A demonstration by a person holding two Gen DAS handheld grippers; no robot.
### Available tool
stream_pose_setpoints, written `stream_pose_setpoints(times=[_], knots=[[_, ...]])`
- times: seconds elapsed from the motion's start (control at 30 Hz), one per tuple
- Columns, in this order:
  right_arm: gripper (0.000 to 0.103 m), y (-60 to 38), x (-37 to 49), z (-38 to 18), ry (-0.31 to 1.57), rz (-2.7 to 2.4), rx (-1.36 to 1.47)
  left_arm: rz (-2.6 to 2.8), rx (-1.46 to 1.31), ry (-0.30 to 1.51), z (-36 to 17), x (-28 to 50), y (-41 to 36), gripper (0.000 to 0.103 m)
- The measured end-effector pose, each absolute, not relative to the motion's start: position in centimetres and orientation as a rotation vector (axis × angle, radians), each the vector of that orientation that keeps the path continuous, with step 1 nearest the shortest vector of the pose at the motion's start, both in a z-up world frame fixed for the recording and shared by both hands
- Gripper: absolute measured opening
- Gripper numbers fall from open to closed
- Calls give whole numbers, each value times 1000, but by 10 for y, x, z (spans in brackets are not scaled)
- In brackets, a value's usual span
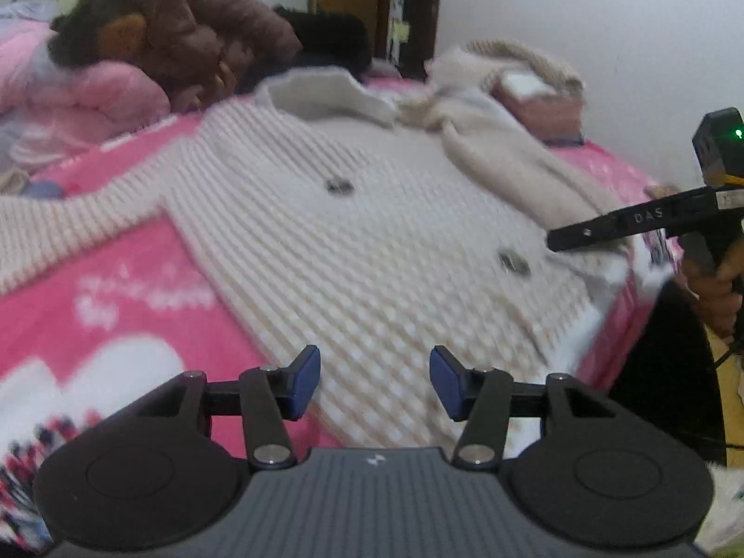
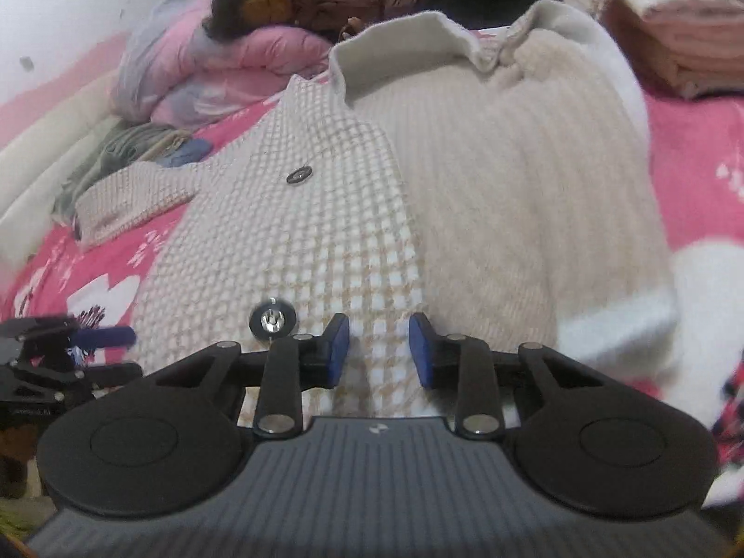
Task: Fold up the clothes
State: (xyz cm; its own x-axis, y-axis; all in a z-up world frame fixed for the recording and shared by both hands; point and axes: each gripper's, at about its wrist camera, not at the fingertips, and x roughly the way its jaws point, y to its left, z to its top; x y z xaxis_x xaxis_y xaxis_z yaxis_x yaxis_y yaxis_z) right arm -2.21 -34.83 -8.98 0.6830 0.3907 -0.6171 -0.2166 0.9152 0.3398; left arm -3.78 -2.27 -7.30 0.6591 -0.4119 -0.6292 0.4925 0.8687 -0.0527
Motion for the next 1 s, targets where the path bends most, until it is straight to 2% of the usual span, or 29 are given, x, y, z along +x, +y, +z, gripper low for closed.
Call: stream_pose_setpoints(times=[0.13, 0.2, 0.23, 0.37, 0.53, 0.73, 0.8, 0.83, 0.87, 0.9, 1.0], knots=[[33, -354, 6, -49, 690, 380, 301, -497, 67, 645, -57, 9, -11, 55], [43, -356, 30, -29, 656, 422, 345, -480, 56, 636, -53, 41, -11, 55], [50, -355, 47, -20, 643, 445, 367, -468, 58, 630, -53, 59, -12, 55], [58, -339, 131, -4, 630, 517, 438, -422, 34, 592, -56, 135, -21, 55], [63, -297, 249, -23, 664, 504, 446, -335, -25, 553, -73, 219, -30, 54], [63, -251, 360, -79, 747, 484, 473, -276, -123, 531, -96, 282, -27, 54], [60, -242, 382, -98, 762, 476, 431, -290, -187, 543, -107, 290, -19, 59], [47, -239, 389, -107, 776, 457, 413, -301, -219, 551, -112, 292, -15, 60], [15, -237, 396, -114, 793, 445, 396, -312, -250, 559, -116, 294, -10, 61], [6, -236, 400, -119, 814, 447, 377, -322, -285, 564, -118, 295, -4, 62], [4, -224, 399, -100, 742, 445, 171, -338, -357, 577, -123, 298, 8, 57]])
